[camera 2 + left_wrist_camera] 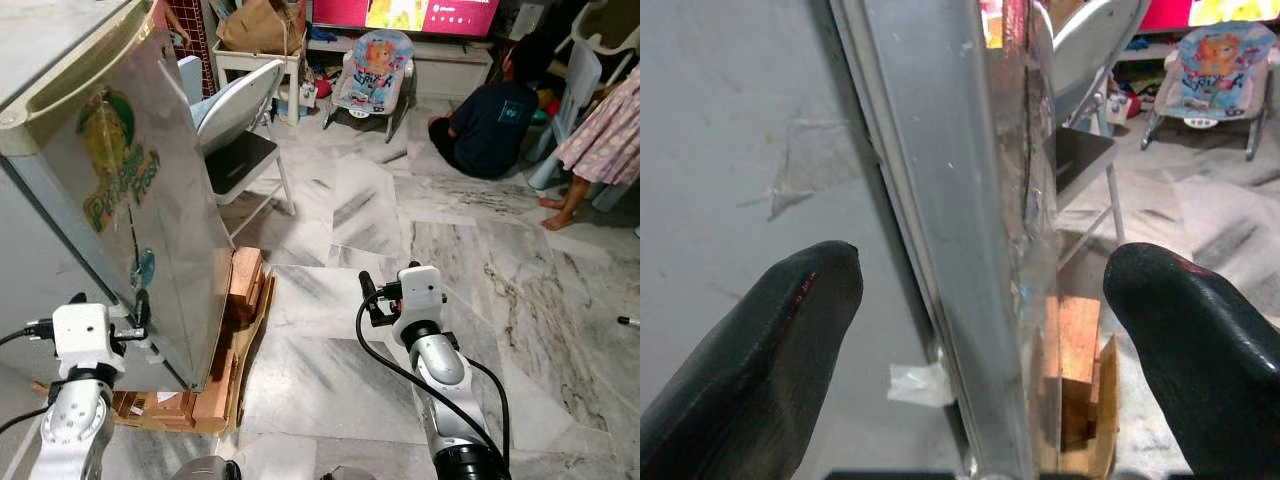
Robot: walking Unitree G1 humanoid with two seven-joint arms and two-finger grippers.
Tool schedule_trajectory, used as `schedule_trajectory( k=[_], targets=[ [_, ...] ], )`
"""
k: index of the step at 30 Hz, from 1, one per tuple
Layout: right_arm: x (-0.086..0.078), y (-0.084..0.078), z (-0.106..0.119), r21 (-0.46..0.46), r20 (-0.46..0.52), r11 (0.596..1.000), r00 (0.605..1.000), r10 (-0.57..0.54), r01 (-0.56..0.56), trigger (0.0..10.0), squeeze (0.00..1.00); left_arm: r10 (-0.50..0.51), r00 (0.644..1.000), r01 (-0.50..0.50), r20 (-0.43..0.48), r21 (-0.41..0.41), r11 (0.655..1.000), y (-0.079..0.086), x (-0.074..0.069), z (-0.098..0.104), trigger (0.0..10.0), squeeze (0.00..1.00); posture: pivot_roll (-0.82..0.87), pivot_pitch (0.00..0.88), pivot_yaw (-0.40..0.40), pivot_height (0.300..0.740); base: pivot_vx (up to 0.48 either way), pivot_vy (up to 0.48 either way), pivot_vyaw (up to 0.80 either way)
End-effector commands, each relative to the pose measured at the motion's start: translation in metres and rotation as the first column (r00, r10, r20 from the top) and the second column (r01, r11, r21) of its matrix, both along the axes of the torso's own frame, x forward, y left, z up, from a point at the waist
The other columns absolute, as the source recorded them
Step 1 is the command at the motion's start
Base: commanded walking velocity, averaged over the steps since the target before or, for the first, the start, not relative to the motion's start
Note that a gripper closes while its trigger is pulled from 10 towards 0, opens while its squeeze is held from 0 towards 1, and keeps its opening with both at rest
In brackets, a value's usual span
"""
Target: Restocking fridge
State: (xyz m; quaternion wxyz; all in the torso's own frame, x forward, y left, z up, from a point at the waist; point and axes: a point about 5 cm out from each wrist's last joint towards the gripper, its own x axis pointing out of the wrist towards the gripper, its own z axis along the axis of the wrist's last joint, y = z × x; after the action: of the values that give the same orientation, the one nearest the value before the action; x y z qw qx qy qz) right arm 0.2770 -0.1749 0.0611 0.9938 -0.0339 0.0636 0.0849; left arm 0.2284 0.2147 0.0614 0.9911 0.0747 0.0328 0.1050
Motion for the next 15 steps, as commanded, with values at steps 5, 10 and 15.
schedule_trajectory(
  k=[5, 10, 15],
  targets=[
    [-0.001, -0.005, 0.001, -0.010, -0.006, 1.000, 1.000, -0.002, 0.002, 10.0, 0.00, 0.033, 0.999, -0.032, -0.016, 0.029, 0.999, 0.007, 0.010, -0.003, 10.0, 0.00, 0.04, 0.057, -0.051, 0.740, 0.000, 0.000, 0.00],
    [-0.001, -0.002, 0.000, -0.018, -0.014, 1.000, 1.000, 0.015, -0.015, 10.0, 0.00, 0.010, 1.000, -0.010, 0.005, 0.025, 1.000, 0.008, 0.027, 0.002, 10.0, 0.00, 0.04, 0.067, -0.053, 0.740, 0.000, 0.000, 0.00],
    [0.001, -0.002, 0.001, -0.019, -0.009, 1.000, 1.000, 0.012, -0.012, 10.0, 0.00, -0.011, 1.000, 0.011, 0.003, 0.047, 0.999, 0.007, 0.038, 0.003, 10.0, 0.00, 0.03, 0.078, -0.041, 0.740, 0.000, 0.000, 0.00]
  ],
)
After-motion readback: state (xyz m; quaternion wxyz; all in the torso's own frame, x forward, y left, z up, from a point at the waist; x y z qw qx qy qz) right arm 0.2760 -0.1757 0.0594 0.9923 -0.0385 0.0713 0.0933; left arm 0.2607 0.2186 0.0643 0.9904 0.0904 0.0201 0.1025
